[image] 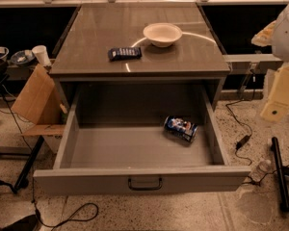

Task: Pick pepsi can from top drawer and place on counter

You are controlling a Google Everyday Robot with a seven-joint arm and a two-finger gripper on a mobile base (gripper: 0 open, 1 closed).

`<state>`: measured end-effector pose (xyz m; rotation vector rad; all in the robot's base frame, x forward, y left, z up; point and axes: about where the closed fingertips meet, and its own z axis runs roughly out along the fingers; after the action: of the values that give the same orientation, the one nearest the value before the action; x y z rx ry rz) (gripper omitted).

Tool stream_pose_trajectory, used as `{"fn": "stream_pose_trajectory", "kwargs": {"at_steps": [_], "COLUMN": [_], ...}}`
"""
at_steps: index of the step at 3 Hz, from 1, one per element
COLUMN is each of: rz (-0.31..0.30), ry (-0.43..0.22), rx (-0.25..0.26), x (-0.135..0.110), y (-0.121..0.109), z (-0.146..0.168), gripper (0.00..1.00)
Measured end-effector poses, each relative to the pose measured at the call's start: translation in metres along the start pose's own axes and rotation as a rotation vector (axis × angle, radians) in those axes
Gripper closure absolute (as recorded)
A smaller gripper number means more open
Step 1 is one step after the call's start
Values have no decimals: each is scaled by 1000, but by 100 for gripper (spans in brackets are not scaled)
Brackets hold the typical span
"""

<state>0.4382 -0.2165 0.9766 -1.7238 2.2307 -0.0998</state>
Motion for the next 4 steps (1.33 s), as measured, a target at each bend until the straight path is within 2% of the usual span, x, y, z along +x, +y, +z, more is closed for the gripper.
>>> {"fn": "stream_pose_trajectory", "kwargs": {"at_steps": [1, 2, 3, 4], "rz": [0, 13, 17, 16], "ry": [0, -34, -77, -135], "rx": [0, 1, -11, -31], "x": [0, -8, -27, -51], "y": [0, -5, -11, -14], "z": [0, 14, 52, 114], "gripper": [0, 0, 0, 0]}}
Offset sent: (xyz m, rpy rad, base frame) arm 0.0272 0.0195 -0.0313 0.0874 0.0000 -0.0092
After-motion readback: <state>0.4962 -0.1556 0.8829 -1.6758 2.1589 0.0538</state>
